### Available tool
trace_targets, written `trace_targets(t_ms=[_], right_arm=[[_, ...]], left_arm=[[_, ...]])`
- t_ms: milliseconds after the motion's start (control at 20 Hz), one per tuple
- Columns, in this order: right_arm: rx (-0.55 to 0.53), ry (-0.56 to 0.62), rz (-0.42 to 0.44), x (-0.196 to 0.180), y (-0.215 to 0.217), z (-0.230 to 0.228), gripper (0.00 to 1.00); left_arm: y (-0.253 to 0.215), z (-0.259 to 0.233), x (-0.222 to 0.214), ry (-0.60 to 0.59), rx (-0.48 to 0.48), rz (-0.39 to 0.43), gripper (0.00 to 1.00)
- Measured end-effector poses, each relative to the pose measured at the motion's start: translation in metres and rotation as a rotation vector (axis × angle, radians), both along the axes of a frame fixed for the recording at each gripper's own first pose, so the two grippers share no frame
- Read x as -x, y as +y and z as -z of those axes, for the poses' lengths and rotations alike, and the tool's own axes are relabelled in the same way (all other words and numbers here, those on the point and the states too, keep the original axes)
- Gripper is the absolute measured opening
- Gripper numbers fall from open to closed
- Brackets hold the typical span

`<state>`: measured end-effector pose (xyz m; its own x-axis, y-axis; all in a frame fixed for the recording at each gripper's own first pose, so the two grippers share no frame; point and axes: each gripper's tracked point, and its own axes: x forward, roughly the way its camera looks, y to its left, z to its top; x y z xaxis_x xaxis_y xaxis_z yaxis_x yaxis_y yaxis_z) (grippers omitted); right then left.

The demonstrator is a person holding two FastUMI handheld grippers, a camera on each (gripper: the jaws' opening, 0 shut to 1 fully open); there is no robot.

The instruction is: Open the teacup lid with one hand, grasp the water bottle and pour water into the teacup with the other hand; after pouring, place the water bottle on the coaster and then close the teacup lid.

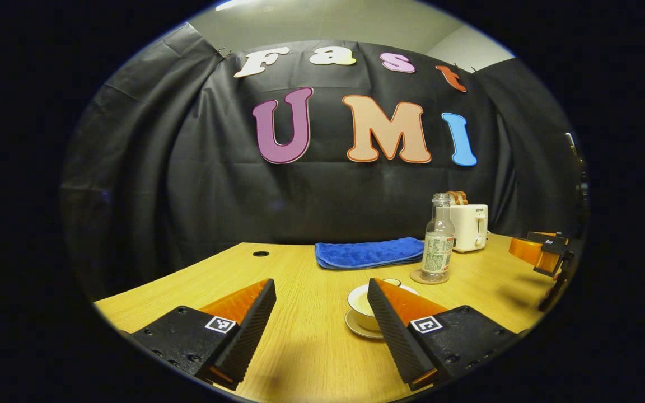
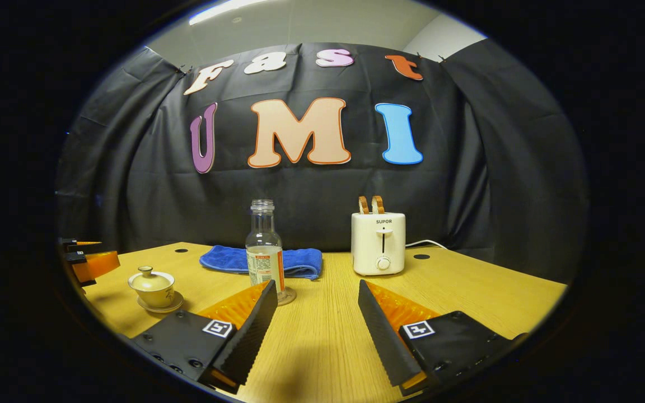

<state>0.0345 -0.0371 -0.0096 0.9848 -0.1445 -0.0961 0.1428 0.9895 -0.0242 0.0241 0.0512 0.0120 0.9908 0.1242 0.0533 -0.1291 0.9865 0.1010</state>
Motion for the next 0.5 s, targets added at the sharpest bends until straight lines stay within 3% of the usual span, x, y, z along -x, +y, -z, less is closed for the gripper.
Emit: trace_targets(t_ms=[200,300,350,500], right_arm=[[0.0,0.001,0.0,0.0002,-0.0001,-0.0002,0.94],[0.0,0.001,0.0,0.0001,-0.0004,-0.0005,0.94],[0.0,0.001,0.0,0.0003,-0.0004,-0.0005,0.89],[0.0,0.001,0.0,0.001,-0.0003,-0.0005,0.99]], left_arm=[[-0.0002,0.0006,-0.0008,-0.001,0.0,0.0,0.96],[-0.0001,-0.0002,-0.001,-0.001,0.0,0.0,0.96],[-0.0003,-0.0004,-0.0003,-0.001,0.0,0.0,0.96],[0.0002,0.0007,-0.0005,-0.001,0.0,0.0,0.96]])
